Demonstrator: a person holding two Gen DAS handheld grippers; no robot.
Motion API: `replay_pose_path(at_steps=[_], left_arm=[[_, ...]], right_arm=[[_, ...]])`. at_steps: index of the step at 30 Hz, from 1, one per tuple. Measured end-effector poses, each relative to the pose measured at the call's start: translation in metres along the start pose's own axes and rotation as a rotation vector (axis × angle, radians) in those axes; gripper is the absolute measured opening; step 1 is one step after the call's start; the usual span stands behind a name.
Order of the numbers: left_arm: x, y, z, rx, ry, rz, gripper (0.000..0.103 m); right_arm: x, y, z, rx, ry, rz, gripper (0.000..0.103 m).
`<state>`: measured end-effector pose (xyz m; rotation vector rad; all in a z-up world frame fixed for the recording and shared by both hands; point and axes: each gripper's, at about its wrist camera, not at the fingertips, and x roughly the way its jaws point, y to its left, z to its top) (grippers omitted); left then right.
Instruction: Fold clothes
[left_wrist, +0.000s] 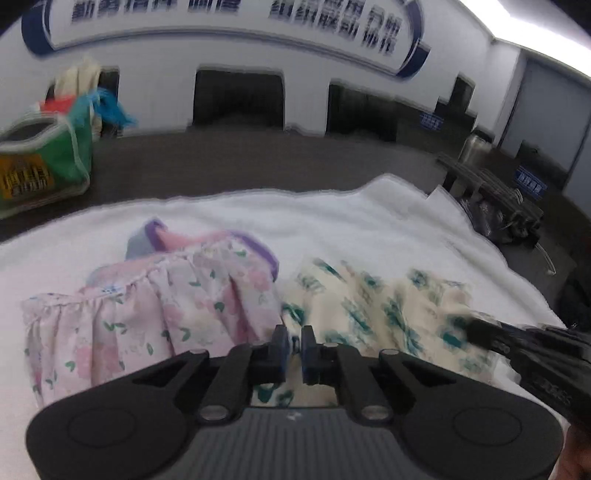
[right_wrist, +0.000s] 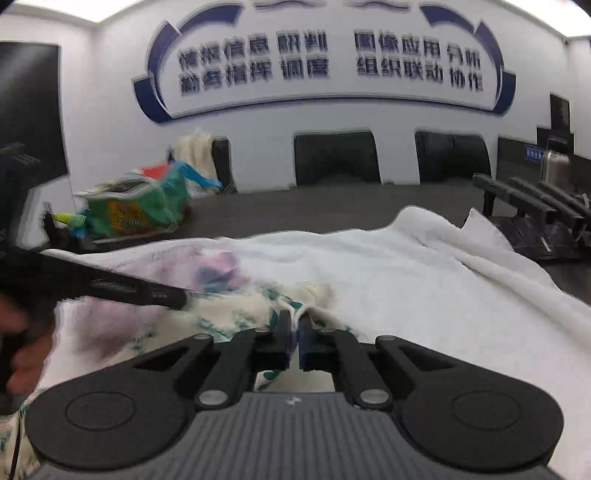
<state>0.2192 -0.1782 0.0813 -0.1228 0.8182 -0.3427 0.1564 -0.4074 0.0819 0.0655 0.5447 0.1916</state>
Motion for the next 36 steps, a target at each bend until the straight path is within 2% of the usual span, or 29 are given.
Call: replay_pose_path(at_steps=[1, 3, 4, 5, 6, 7, 8, 11, 13, 15, 18, 19, 21, 22, 23, 24, 25, 26, 27, 28, 31, 33, 34, 36], left_arm=[[-0.013, 0.004, 0.002, -0.011, -0.002, -0.026, 0.005], [-0.058, 0.016, 0.0, -0.005, -0.04, -0.105, 0.012], [-0.091, 0.029, -0.007, 0.013, -0.078, -0.153, 0.024], [-0.126, 0.043, -0.017, 0.031, -0.12, -0.202, 0.045], [-0.155, 0.058, -0.028, 0.05, -0.159, -0.244, 0.056], [-0.183, 0.074, -0.042, 0.089, -0.195, -0.271, 0.07], [-0.208, 0.088, -0.057, 0.144, -0.224, -0.278, 0.071], [-0.245, 0.125, -0.105, 0.268, -0.268, -0.199, 0.071], [-0.238, 0.153, -0.136, 0.287, -0.191, -0.165, 0.071], [-0.218, 0.17, -0.158, 0.281, -0.103, -0.13, 0.071], [-0.186, 0.181, -0.181, 0.297, -0.014, -0.052, 0.064], [-0.178, 0.186, -0.185, 0.28, 0.003, -0.067, 0.064], [-0.172, 0.194, -0.189, 0.215, 0.027, -0.135, 0.043], [-0.172, 0.194, -0.19, 0.185, 0.037, -0.155, 0.019], [-0.173, 0.195, -0.192, 0.16, 0.045, -0.17, 0.01], [-0.176, 0.195, -0.195, 0.123, 0.046, -0.182, 0.01], [-0.179, 0.196, -0.198, 0.081, 0.044, -0.193, 0.007], [-0.183, 0.197, -0.202, 0.039, 0.043, -0.205, 0.006], [-0.187, 0.198, -0.206, -0.003, 0.041, -0.216, 0.006], [-0.193, 0.194, -0.215, -0.052, 0.038, -0.245, 0.006], [-0.215, 0.176, -0.247, -0.21, 0.027, -0.358, 0.005], [-0.228, 0.16, -0.268, -0.295, 0.017, -0.432, 0.005], [-0.232, 0.149, -0.277, -0.317, 0.009, -0.468, 0.005], [-0.234, 0.136, -0.285, -0.282, 0.02, -0.535, 0.008]], right_arm=[[0.024, -0.007, 0.01, 0.024, 0.055, -0.01, 0.004], [0.058, -0.008, 0.015, 0.022, 0.158, -0.045, 0.007], [0.058, -0.001, 0.013, -0.017, 0.147, -0.062, 0.01], [0.054, 0.007, 0.01, -0.056, 0.125, -0.078, 0.021], [0.038, 0.015, 0.004, -0.094, 0.073, -0.092, 0.034], [0.023, 0.022, -0.002, -0.129, 0.019, -0.103, 0.058], [0.003, 0.029, -0.01, -0.161, -0.042, -0.099, 0.063], [-0.069, 0.057, -0.048, -0.286, -0.159, 0.047, 0.063], [-0.107, 0.082, -0.081, -0.375, -0.188, 0.218, 0.064], [-0.127, 0.118, -0.114, -0.489, -0.134, 0.346, 0.065], [-0.132, 0.172, -0.15, -0.581, -0.05, 0.422, 0.065], [-0.135, 0.189, -0.161, -0.628, -0.039, 0.463, 0.065], [-0.144, 0.215, -0.177, -0.723, -0.074, 0.523, 0.065], [-0.147, 0.225, -0.183, -0.766, -0.096, 0.55, 0.065], [-0.147, 0.233, -0.186, -0.793, -0.112, 0.568, 0.065], [-0.144, 0.24, -0.189, -0.801, -0.115, 0.568, 0.064], [-0.14, 0.246, -0.191, -0.81, -0.112, 0.569, 0.055], [-0.134, 0.249, -0.193, -0.821, -0.097, 0.571, 0.028], [-0.128, 0.253, -0.195, -0.831, -0.082, 0.572, 0.012], [-0.125, 0.252, -0.195, -0.84, -0.067, 0.575, 0.006], [-0.136, 0.224, -0.192, -0.843, -0.037, 0.582, 0.005], [-0.157, 0.197, -0.187, -0.813, -0.031, 0.541, 0.005], [-0.169, 0.181, -0.184, -0.789, -0.029, 0.507, 0.005], [-0.193, 0.152, -0.182, -0.752, -0.024, 0.44, 0.005]])
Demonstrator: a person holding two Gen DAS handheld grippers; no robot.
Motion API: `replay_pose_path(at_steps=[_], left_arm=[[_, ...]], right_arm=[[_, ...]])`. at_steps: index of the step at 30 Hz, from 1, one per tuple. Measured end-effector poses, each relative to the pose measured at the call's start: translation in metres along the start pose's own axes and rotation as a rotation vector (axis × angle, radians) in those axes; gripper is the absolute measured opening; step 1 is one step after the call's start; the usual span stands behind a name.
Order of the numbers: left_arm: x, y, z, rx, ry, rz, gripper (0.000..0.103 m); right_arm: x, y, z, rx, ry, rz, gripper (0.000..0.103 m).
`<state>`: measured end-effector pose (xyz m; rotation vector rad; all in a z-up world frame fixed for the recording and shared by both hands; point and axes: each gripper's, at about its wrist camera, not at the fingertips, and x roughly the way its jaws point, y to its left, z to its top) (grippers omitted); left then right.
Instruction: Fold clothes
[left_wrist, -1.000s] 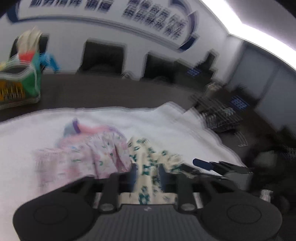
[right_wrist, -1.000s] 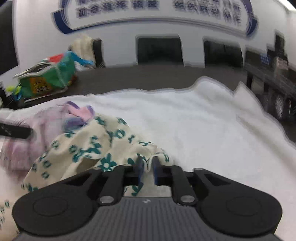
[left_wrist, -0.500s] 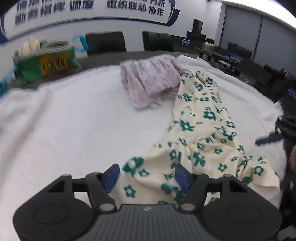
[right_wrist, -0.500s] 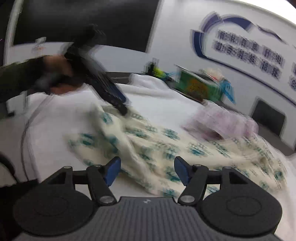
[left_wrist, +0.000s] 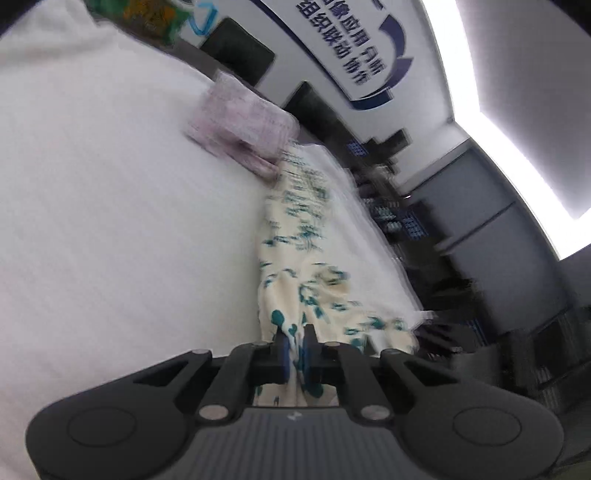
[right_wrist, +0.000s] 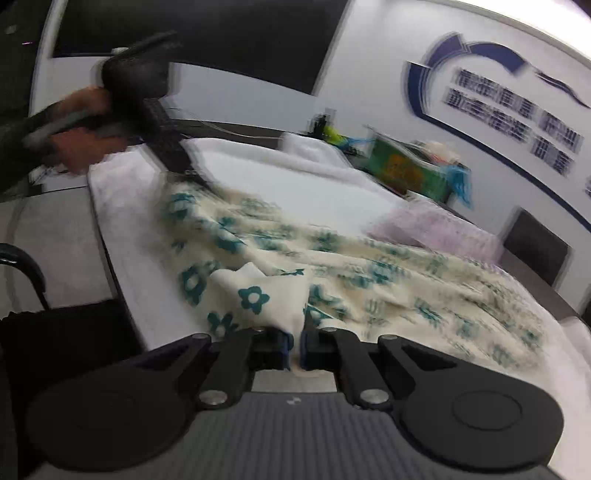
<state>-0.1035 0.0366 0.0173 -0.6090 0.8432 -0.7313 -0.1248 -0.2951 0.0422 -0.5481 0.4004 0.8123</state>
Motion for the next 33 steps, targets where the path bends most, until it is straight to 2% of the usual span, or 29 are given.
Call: replay_pose_path(at_steps=[2, 3, 4, 6, 7, 8, 10, 12, 13, 15, 16, 17, 18, 19, 21, 22, 23, 24, 25, 26, 27, 28, 29, 31, 33], left_arm=[[0.005, -0.009, -0.009, 0.043, 0.038, -0.062, 0.026], [0.003, -0.013, -0.012, 0.112, 0.046, -0.054, 0.027], [-0.004, -0.017, -0.016, 0.221, 0.034, -0.019, 0.028], [-0.019, -0.026, -0.026, 0.47, -0.017, 0.066, 0.031], [-0.027, -0.03, -0.033, 0.608, -0.055, 0.115, 0.039], [-0.03, -0.037, -0.045, 0.773, -0.087, 0.19, 0.05], [-0.022, -0.046, -0.07, 1.089, -0.071, 0.287, 0.055], [-0.01, -0.048, -0.088, 1.293, -0.022, 0.292, 0.055], [-0.005, -0.05, -0.094, 1.342, 0.003, 0.278, 0.055], [0.006, -0.055, -0.102, 1.398, 0.055, 0.245, 0.055], [0.01, -0.056, -0.103, 1.397, 0.086, 0.236, 0.048], [0.015, -0.057, -0.103, 1.383, 0.12, 0.231, 0.031], [0.019, -0.058, -0.1, 1.346, 0.155, 0.211, 0.024], [0.022, -0.06, -0.095, 1.278, 0.158, 0.187, 0.016], [0.027, -0.061, -0.085, 1.133, 0.142, 0.139, 0.008], [0.032, -0.062, -0.08, 1.069, 0.139, 0.113, 0.008], [0.036, -0.062, -0.075, 1.005, 0.136, 0.087, 0.013], [0.036, -0.064, -0.075, 0.982, 0.119, 0.071, 0.015], [0.03, -0.064, -0.079, 1.016, 0.083, 0.063, 0.017], [0.022, -0.064, -0.085, 1.068, 0.042, 0.056, 0.031], [0.018, -0.064, -0.089, 1.113, 0.029, 0.067, 0.042], [0.017, -0.063, -0.093, 1.153, 0.029, 0.085, 0.061], [0.016, -0.062, -0.097, 1.194, 0.029, 0.103, 0.068], [0.018, -0.06, -0.103, 1.236, 0.041, 0.123, 0.067], [0.029, -0.058, -0.102, 1.197, 0.067, 0.107, 0.065]], right_arm=[[-0.019, 0.003, -0.008, 0.005, 0.011, -0.032, 0.005], [-0.029, 0.005, -0.011, 0.007, 0.016, -0.048, 0.006], [-0.036, 0.008, -0.015, 0.003, 0.025, -0.059, 0.009], [-0.039, 0.024, -0.025, -0.045, 0.056, -0.051, 0.027], [-0.04, 0.035, -0.031, -0.092, 0.067, -0.044, 0.051], [-0.041, 0.045, -0.036, -0.14, 0.065, -0.043, 0.063], [-0.041, 0.06, -0.046, -0.203, 0.048, -0.065, 0.067], [-0.033, 0.07, -0.05, -0.229, 0.053, -0.085, 0.067], [-0.03, 0.075, -0.052, -0.258, 0.043, -0.092, 0.067], [-0.023, 0.085, -0.053, -0.311, 0.025, -0.106, 0.066], [-0.022, 0.087, -0.052, -0.323, 0.018, -0.113, 0.056], [-0.02, 0.088, -0.05, -0.335, 0.011, -0.12, 0.03], [-0.02, 0.088, -0.048, -0.332, 0.006, -0.116, 0.018], [-0.024, 0.08, -0.046, -0.289, 0.006, -0.086, 0.012], [-0.033, 0.066, -0.042, -0.21, -0.002, -0.034, 0.008], [-0.036, 0.061, -0.039, -0.189, -0.033, -0.04, 0.008], [-0.039, 0.056, -0.033, -0.163, -0.081, -0.07, 0.008], [-0.041, 0.054, -0.027, -0.13, -0.125, -0.102, 0.008], [-0.043, 0.052, -0.022, -0.099, -0.154, -0.124, 0.014], [-0.045, 0.052, -0.019, -0.073, -0.145, -0.119, 0.035], [-0.049, 0.052, -0.018, -0.05, -0.132, -0.114, 0.052], [-0.057, 0.053, -0.022, -0.03, -0.104, -0.121, 0.074], [-0.064, 0.054, -0.029, 0.01, -0.077, -0.148, 0.077], [-0.073, 0.049, -0.046, 0.183, -0.042, -0.206, 0.075], [-0.071, 0.041, -0.066, 0.448, -0.048, -0.209, 0.064]])
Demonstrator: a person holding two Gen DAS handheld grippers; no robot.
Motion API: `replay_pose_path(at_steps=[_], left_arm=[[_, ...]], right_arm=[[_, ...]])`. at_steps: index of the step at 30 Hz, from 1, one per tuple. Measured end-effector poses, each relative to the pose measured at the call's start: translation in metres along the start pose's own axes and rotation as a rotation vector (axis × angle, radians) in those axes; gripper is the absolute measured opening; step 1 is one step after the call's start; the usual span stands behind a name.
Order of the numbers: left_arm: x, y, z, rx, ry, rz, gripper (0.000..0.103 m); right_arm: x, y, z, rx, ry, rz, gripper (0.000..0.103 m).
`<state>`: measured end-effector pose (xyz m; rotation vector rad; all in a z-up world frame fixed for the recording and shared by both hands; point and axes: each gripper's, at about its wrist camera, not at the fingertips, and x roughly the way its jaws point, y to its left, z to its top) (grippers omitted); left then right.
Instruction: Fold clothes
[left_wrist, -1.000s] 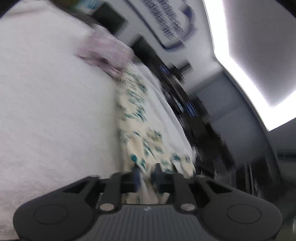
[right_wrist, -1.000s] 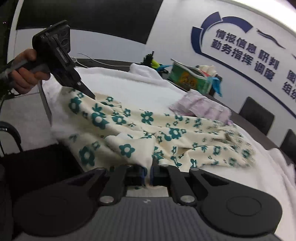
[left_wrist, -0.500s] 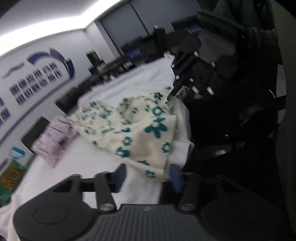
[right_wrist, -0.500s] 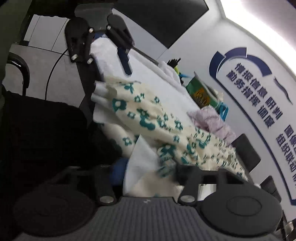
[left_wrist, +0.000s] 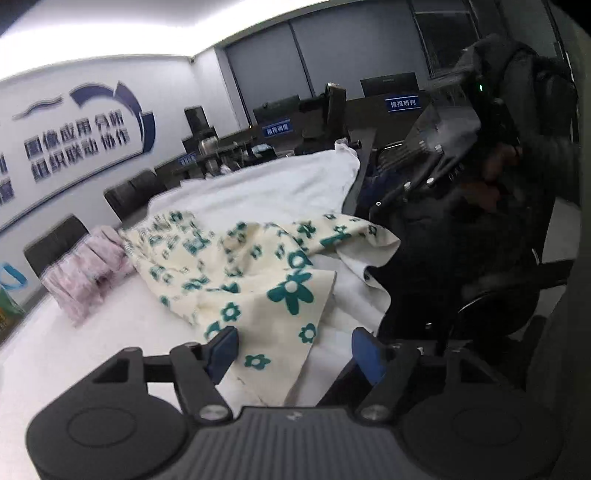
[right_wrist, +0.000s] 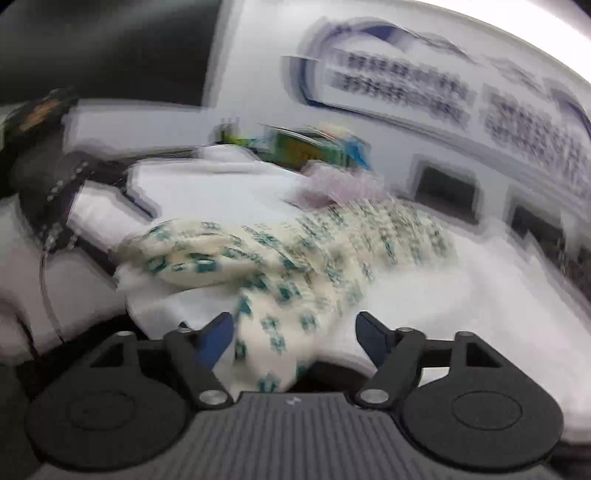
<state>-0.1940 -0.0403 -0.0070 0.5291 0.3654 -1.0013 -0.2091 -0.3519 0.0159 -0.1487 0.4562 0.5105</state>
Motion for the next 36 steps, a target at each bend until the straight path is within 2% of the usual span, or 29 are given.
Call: replay_pose_path(at_steps=[1, 2, 3, 4, 5, 7, 8, 10, 12, 13, 14, 15, 16, 17, 19, 21, 22, 23, 24, 27, 28, 29, 30, 31, 32, 34, 35, 36], left_arm=[[0.003, 0.001, 0.0, -0.016, 0.014, -0.009, 0.051], [0.007, 0.002, 0.001, -0.031, 0.032, -0.017, 0.025], [0.008, 0.004, 0.002, -0.06, 0.038, -0.01, 0.016], [0.007, 0.006, 0.003, -0.095, 0.039, 0.003, 0.01], [0.004, 0.01, 0.004, -0.158, 0.023, -0.008, 0.004], [-0.002, 0.019, 0.006, -0.299, -0.028, -0.039, 0.003], [0.001, 0.019, 0.006, -0.33, -0.049, -0.045, 0.005], [0.004, 0.009, 0.004, -0.266, -0.068, -0.031, 0.012], [-0.001, -0.002, -0.002, -0.147, -0.074, -0.001, 0.034], [-0.007, -0.007, -0.006, -0.084, -0.069, 0.012, 0.054], [-0.014, -0.012, -0.009, -0.022, -0.071, 0.035, 0.069], [-0.021, -0.016, -0.013, 0.041, -0.077, 0.063, 0.073], [-0.025, -0.02, -0.016, 0.102, -0.077, 0.091, 0.077], [-0.024, -0.023, -0.017, 0.159, -0.055, 0.122, 0.078], [-0.011, -0.028, -0.02, 0.244, -0.007, 0.164, 0.078], [0.003, -0.032, -0.022, 0.304, 0.021, 0.159, 0.076], [0.009, -0.031, -0.02, 0.3, 0.035, 0.14, 0.071], [0.015, -0.03, -0.017, 0.285, 0.051, 0.119, 0.06], [0.02, -0.028, -0.015, 0.271, 0.067, 0.098, 0.055], [0.024, -0.014, -0.005, 0.167, 0.089, 0.055, 0.045], [0.022, -0.008, -0.003, 0.127, 0.092, 0.041, 0.037], [0.021, -0.002, 0.0, 0.086, 0.096, 0.028, 0.025], [0.021, 0.004, 0.004, 0.051, 0.099, 0.019, 0.019], [0.021, 0.009, 0.008, 0.027, 0.095, 0.008, 0.007], [0.02, 0.013, 0.012, 0.007, 0.089, -0.006, 0.008], [0.018, 0.021, 0.019, -0.029, 0.077, -0.039, 0.007], [0.017, 0.023, 0.022, -0.042, 0.076, -0.064, 0.005], [0.017, 0.024, 0.025, -0.055, 0.079, -0.091, 0.005]], right_arm=[[0.006, -0.004, -0.009, 0.115, 0.007, 0.039, 0.056], [0.012, -0.007, -0.019, 0.207, 0.009, 0.067, 0.038], [0.016, -0.004, -0.025, 0.229, -0.001, 0.059, 0.024], [0.017, 0.001, -0.023, 0.224, -0.02, 0.028, 0.004], [0.017, 0.006, -0.022, 0.219, -0.038, -0.003, 0.004], [0.008, 0.015, -0.007, 0.189, -0.115, -0.038, 0.004], [0.006, 0.024, 0.005, 0.137, -0.141, -0.042, 0.004], [0.015, 0.049, 0.024, -0.023, -0.137, -0.015, 0.004], [0.043, 0.069, 0.026, -0.143, -0.065, 0.027, 0.004], [0.057, 0.078, 0.023, -0.217, -0.013, 0.014, 0.004], [0.064, 0.083, 0.018, -0.282, 0.017, -0.004, 0.008], [0.065, 0.085, 0.013, -0.34, 0.03, 0.0, 0.011], [0.06, 0.084, 0.01, -0.383, 0.024, 0.02, 0.028], [0.051, 0.083, 0.008, -0.412, 0.003, 0.036, 0.057], [0.034, 0.081, 0.005, -0.47, -0.038, 0.067, 0.087], [0.031, 0.083, -0.001, -0.534, -0.038, 0.065, 0.091], [0.034, 0.086, -0.007, -0.567, -0.022, 0.058, 0.091], [0.037, 0.09, -0.013, -0.604, -0.013, 0.061, 0.091], [0.04, 0.098, -0.017, -0.648, -0.008, 0.061, 0.091], [0.057, 0.127, -0.04, -0.856, -0.016, 0.021, 0.09], [0.061, 0.131, -0.044, -0.905, -0.033, -0.001, 0.09], [0.063, 0.131, -0.045, -0.915, -0.045, -0.02, 0.084], [0.065, 0.129, -0.043, -0.912, -0.053, -0.033, 0.075], [0.066, 0.123, -0.037, -0.874, -0.051, -0.028, 0.049], [0.065, 0.116, -0.029, -0.833, -0.046, -0.013, 0.033], [0.061, 0.1, -0.011, -0.742, -0.023, 0.06, 0.023], [0.058, 0.096, -0.006, -0.727, -0.018, 0.073, 0.004], [0.055, 0.092, -0.001, -0.712, -0.014, 0.087, 0.005]])
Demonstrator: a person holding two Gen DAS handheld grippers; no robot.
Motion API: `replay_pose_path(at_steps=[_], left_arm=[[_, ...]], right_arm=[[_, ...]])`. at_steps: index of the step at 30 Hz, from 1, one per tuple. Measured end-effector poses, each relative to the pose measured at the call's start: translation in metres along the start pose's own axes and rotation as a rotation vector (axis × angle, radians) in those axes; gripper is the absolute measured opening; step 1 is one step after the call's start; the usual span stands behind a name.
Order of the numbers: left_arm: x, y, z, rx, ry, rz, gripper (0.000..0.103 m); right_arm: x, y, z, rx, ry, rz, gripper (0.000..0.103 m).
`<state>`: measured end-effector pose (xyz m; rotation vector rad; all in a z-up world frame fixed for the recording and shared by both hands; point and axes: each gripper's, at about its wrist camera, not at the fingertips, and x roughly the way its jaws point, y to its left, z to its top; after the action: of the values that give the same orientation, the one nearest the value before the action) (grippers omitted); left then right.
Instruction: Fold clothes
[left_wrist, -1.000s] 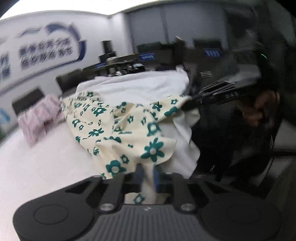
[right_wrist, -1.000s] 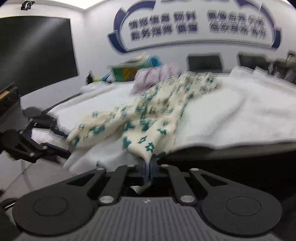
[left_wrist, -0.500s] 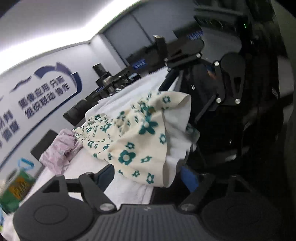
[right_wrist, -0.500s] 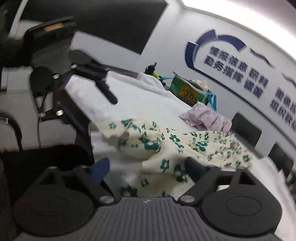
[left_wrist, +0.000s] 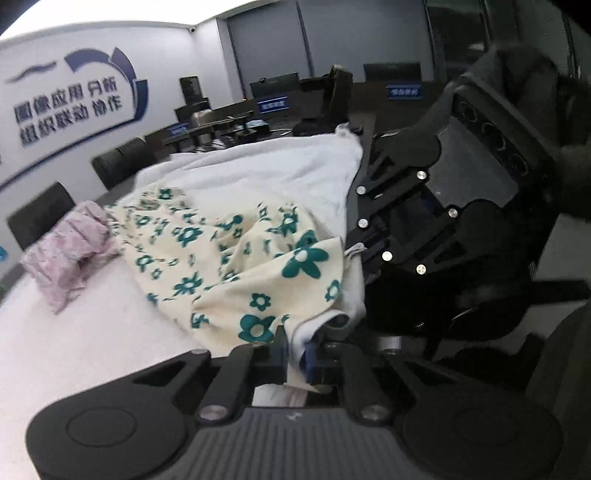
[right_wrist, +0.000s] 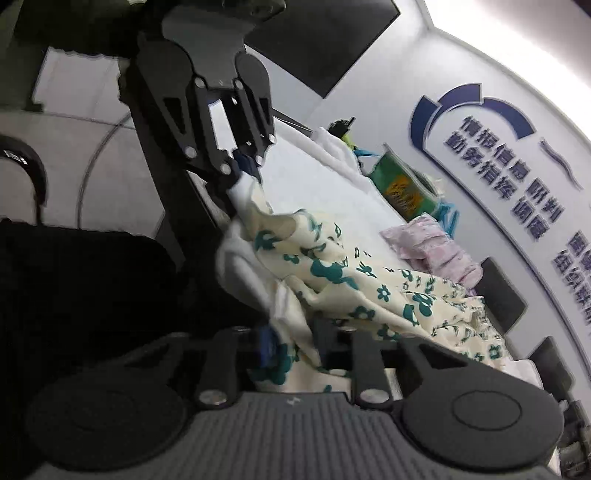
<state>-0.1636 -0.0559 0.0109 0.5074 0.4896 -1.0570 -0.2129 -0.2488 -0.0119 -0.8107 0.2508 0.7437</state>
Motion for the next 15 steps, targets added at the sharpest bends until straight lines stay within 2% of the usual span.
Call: replay_pose_path(at_steps=[3, 6, 8, 10, 12, 13, 15], left_arm=[[-0.007, -0.004, 0.005, 0.011, 0.021, -0.07, 0.004], [-0.017, -0.007, 0.009, 0.001, 0.031, -0.153, 0.004], [-0.029, 0.002, 0.017, -0.084, -0.007, -0.275, 0.004], [-0.04, 0.016, 0.03, -0.16, -0.091, -0.369, 0.004], [-0.043, 0.042, 0.049, -0.244, -0.164, -0.371, 0.004], [-0.039, 0.06, 0.059, -0.289, -0.189, -0.35, 0.005], [-0.019, 0.093, 0.076, -0.366, -0.208, -0.281, 0.005]], right_arm=[[-0.017, -0.018, 0.006, 0.063, -0.019, 0.074, 0.004], [-0.04, -0.02, 0.014, 0.014, -0.001, 0.095, 0.004], [-0.058, -0.022, 0.018, -0.002, -0.004, 0.135, 0.004], [-0.075, -0.035, 0.022, 0.046, -0.029, 0.217, 0.004], [-0.093, -0.058, 0.025, 0.128, -0.095, 0.314, 0.004], [-0.097, -0.073, 0.024, 0.172, -0.143, 0.318, 0.004], [-0.091, -0.105, 0.018, 0.254, -0.188, 0.225, 0.005]])
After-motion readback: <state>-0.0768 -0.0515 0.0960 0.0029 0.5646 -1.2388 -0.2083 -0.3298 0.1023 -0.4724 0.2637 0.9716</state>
